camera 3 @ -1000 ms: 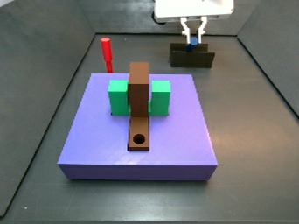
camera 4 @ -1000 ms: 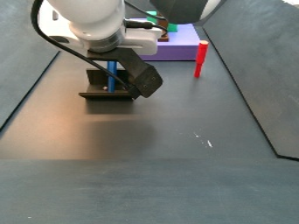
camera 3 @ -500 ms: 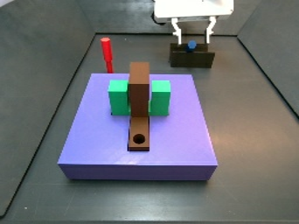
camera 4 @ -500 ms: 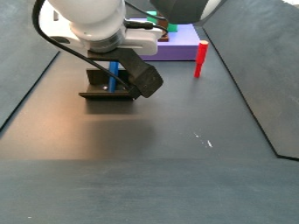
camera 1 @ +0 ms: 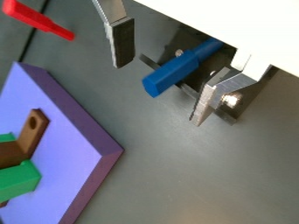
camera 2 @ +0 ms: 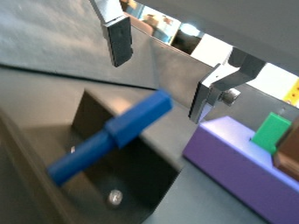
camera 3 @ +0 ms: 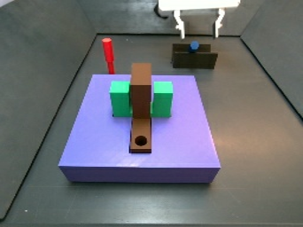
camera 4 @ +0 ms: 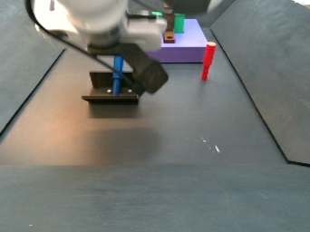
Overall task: Pick up the blue object. Move up. Place the blue object on the fixture. Regrasp the blue object. Move to above the board. Insert the blue object.
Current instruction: Regrasp the blue object.
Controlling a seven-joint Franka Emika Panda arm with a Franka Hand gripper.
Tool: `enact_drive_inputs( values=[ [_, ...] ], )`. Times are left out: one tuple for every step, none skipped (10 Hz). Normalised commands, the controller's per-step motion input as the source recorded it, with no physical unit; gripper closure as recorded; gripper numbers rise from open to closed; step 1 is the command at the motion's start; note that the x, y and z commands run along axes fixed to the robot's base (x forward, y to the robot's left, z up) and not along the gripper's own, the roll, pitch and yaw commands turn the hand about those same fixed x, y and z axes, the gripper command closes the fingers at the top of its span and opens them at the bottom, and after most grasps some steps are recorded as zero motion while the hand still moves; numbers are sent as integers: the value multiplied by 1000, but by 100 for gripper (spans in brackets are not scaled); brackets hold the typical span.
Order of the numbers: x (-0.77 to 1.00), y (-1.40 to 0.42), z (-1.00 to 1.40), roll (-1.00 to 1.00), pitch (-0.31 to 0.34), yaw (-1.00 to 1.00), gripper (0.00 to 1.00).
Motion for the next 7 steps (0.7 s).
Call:
enact_drive_inputs(
  values=[
    [0,-83,649,877,157,457,0],
    [-3,-46,471,1000,226,437,0],
    [-106,-57,406,1000,231,423,0],
    [-129,-57,311,1000,254,403,0],
    [-91,-37,177,1000,309,380,0],
    [0,0,134,1000,280,397,0],
    [0,-3,140,1000,191,374,0]
  ],
)
